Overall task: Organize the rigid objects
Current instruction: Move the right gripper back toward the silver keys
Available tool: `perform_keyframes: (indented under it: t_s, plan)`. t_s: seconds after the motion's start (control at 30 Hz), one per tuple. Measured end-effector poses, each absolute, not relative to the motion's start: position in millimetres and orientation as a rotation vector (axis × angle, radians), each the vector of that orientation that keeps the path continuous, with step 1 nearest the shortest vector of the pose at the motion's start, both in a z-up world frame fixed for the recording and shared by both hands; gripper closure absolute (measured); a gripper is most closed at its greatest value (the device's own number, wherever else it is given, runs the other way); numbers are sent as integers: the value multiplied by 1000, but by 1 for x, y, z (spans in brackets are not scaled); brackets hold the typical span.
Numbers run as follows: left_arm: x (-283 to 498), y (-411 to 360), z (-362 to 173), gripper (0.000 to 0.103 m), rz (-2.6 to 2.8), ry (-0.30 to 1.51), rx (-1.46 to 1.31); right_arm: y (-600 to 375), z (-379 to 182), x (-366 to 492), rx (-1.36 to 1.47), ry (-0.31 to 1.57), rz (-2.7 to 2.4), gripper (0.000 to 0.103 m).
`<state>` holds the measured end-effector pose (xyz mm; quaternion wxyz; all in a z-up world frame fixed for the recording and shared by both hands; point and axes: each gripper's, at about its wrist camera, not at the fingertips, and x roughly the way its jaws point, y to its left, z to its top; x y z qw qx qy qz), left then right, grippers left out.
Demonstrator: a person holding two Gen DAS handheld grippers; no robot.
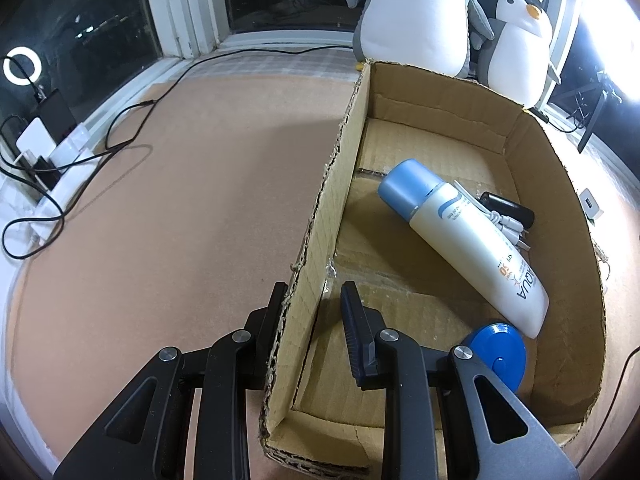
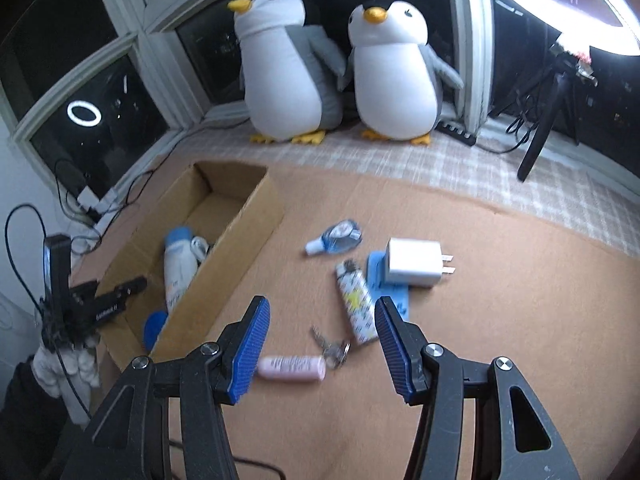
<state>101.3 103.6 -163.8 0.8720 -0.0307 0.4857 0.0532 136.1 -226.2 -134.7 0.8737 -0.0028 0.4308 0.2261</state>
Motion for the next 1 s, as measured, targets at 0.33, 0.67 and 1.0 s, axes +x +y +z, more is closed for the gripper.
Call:
perform_keyframes:
  t_s: [0.33,0.67,1.0]
  plan:
    - [99,104,-164,78,104,1006,-62,-213,-165,121,-37,973,455,52]
    - [97,101,-163,78,122,1004,-53,-220,-184,137,11,1012,418,64]
    - [99,102,-164,78,117,1002,-51,-223,-192,146,15,1018,385,76]
